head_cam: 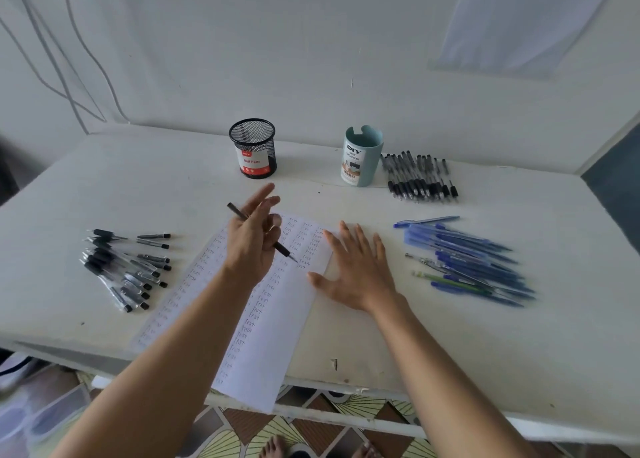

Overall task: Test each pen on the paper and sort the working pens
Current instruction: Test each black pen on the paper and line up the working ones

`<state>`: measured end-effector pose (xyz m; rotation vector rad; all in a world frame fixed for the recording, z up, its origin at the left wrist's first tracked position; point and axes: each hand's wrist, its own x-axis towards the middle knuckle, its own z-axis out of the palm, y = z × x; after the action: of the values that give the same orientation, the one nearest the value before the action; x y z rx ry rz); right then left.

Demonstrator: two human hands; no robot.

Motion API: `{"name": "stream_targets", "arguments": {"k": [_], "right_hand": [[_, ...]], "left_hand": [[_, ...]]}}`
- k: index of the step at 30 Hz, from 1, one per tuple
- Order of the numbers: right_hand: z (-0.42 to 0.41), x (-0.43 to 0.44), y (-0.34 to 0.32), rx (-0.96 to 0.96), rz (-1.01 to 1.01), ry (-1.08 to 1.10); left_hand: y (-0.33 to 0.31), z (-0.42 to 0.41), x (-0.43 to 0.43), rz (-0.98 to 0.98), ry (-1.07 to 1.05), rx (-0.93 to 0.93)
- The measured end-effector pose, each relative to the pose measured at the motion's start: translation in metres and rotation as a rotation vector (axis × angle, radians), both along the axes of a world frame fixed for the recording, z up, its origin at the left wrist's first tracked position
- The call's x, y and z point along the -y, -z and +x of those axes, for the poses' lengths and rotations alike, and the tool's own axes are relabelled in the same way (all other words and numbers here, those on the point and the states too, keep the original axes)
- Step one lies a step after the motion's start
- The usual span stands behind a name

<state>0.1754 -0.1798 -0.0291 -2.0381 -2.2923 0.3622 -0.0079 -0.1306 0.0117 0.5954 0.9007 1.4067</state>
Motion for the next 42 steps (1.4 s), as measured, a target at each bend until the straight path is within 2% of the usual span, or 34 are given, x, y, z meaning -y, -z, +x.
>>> {"name": "stream_targets", "arguments": {"k": [3, 9, 12, 19, 24, 27, 33, 35, 40, 42], "right_hand": [[-0.001, 0.000, 0.001, 0.003, -0.002, 0.002], [-0.001, 0.000, -0.001, -0.023, -0.003, 0.016], [0.000, 0.000, 0.000, -0.032, 0.008, 0.019], [0.001, 0.000, 0.000, -0.040, 0.006, 0.013], [0.001, 0.000, 0.000, -0.035, 0.007, 0.015], [0.001, 0.000, 0.001, -0.032, 0.006, 0.010], [0.007, 0.001, -0.005, -0.139, -0.031, -0.020], [0.010, 0.001, -0.008, -0.131, -0.061, -0.042], [0.008, 0.001, -0.004, -0.027, -0.066, -0.056], [0.008, 0.000, -0.003, -0.029, -0.060, -0.055]], "left_hand": [[0.009, 0.001, 0.000, 0.045, 0.093, -0.017], [0.021, 0.004, 0.000, 0.087, 0.162, -0.351], [0.024, 0.004, 0.000, 0.069, 0.158, -0.401], [0.024, 0.000, -0.007, 0.062, 0.220, -0.293], [0.007, 0.008, 0.000, -0.046, 0.281, 0.081], [-0.002, 0.009, 0.007, -0.042, 0.332, 0.294], [0.001, 0.007, 0.004, 0.019, 0.283, 0.361], [0.002, 0.006, 0.002, 0.016, 0.274, 0.308], [0.014, 0.013, -0.004, 0.082, 0.143, -0.204], [0.018, 0.010, -0.004, 0.117, 0.183, -0.338]]}}
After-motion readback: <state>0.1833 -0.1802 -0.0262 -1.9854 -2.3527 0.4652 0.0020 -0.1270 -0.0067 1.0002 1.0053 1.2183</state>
